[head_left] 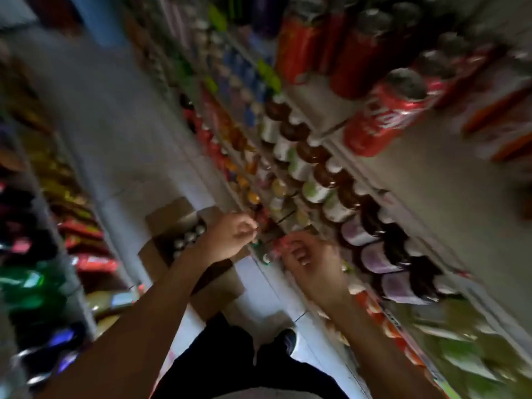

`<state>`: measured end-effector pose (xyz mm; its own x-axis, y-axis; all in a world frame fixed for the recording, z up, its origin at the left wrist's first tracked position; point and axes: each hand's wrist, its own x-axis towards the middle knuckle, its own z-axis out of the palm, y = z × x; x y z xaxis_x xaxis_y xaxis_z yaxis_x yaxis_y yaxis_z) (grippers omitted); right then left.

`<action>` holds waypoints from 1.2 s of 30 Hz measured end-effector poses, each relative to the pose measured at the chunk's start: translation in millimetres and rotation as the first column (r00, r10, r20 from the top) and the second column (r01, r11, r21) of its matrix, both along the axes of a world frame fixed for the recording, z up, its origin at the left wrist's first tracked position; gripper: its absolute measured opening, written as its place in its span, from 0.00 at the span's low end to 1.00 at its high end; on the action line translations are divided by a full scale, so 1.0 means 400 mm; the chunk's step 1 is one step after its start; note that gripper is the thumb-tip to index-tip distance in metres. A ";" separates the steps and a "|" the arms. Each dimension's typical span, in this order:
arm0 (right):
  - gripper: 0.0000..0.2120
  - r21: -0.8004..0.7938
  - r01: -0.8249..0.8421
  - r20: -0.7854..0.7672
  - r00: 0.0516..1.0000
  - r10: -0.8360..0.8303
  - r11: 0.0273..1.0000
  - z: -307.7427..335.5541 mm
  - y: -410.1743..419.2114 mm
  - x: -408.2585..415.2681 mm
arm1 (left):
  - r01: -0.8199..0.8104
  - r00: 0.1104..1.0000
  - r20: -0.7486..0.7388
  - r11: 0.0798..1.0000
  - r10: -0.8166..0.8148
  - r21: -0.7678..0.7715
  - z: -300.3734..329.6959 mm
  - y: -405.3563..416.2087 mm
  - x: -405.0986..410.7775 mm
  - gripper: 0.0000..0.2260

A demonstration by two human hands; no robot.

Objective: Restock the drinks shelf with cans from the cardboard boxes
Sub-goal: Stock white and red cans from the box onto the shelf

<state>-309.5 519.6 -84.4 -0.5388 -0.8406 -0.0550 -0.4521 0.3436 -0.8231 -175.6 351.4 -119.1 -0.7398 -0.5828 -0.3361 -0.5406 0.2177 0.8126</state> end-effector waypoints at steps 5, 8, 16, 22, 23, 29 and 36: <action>0.14 0.276 -0.257 0.155 0.963 0.221 0.926 -0.305 -0.191 0.144 | -0.366 0.896 0.296 0.928 0.331 0.069 -0.288 -0.084 0.303 0.16; 0.19 0.362 -0.359 0.196 0.931 0.307 0.860 -0.659 -0.271 0.246 | -0.495 0.835 0.364 0.851 0.412 0.173 -0.657 -0.080 0.477 0.22; 0.23 0.481 -0.415 0.266 0.909 0.322 0.772 -1.366 -0.475 0.424 | -0.628 0.759 0.321 0.767 0.566 0.132 -1.112 -0.145 0.548 0.25; 0.37 0.523 -0.565 0.199 0.809 0.553 0.639 -1.808 -0.568 0.458 | -0.684 0.708 0.302 0.726 0.638 0.070 -1.345 -0.178 0.585 0.13; 0.38 0.545 -0.575 0.191 0.794 0.577 0.610 -1.882 -0.572 0.465 | -0.689 0.704 0.288 0.723 0.649 0.055 -1.372 -0.175 0.592 0.10; 0.31 0.603 -0.578 0.154 0.761 0.630 0.550 -1.977 -0.620 0.539 | -0.679 0.702 0.265 0.734 0.661 -0.032 -1.471 -0.148 0.611 0.07; 0.18 0.544 -0.546 0.044 0.777 0.629 0.637 -1.896 -0.630 0.516 | -0.679 0.690 0.302 0.733 0.658 -0.045 -1.482 -0.136 0.591 0.12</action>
<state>-103.3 267.7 -843.0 0.0236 -0.8497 -0.5267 -0.7971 0.3020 -0.5229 61.0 297.0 -712.0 -0.0308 -0.8555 -0.5169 -0.7248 -0.3370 0.6009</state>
